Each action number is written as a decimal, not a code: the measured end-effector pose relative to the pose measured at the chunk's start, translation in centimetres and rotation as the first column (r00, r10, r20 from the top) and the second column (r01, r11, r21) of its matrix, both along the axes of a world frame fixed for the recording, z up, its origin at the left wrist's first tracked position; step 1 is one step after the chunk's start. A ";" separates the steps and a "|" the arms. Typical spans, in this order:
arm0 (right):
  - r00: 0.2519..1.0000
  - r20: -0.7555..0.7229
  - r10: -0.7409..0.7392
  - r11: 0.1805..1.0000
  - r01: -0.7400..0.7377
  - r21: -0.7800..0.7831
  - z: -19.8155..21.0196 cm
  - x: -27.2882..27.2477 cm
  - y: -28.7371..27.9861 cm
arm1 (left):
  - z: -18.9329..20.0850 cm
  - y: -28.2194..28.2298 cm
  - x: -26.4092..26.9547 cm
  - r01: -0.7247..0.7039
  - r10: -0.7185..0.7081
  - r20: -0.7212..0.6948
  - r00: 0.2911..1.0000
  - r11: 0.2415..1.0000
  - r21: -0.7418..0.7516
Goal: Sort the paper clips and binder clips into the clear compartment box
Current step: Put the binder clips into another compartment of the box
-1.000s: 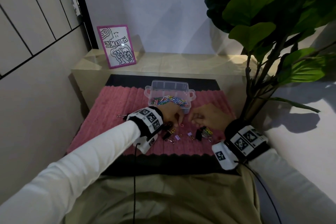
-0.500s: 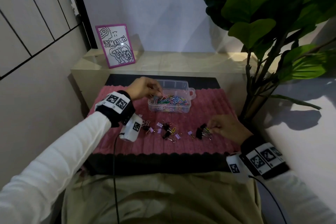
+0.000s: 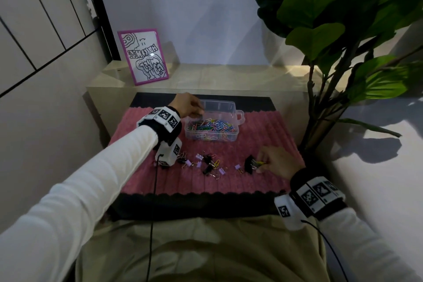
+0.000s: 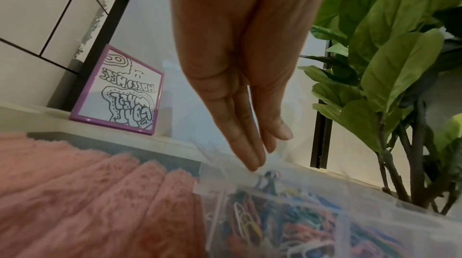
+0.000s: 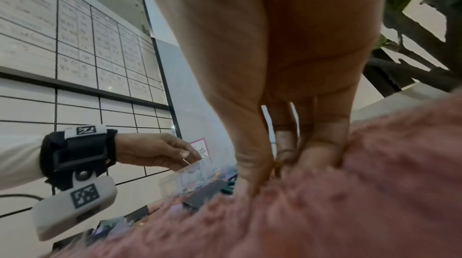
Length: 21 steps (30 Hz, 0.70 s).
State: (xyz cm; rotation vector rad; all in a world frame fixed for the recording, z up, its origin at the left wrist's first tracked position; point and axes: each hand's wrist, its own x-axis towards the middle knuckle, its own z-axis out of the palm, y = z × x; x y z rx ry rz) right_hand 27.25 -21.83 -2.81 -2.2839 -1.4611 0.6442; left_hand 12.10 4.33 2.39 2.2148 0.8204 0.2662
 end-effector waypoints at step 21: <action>0.839 -0.521 -0.160 0.913 0.326 0.244 0.1 1.5 -1.7 | -3.1 -11.1 -0.2 0.633 -0.479 -0.526 0.702 0.758 0.154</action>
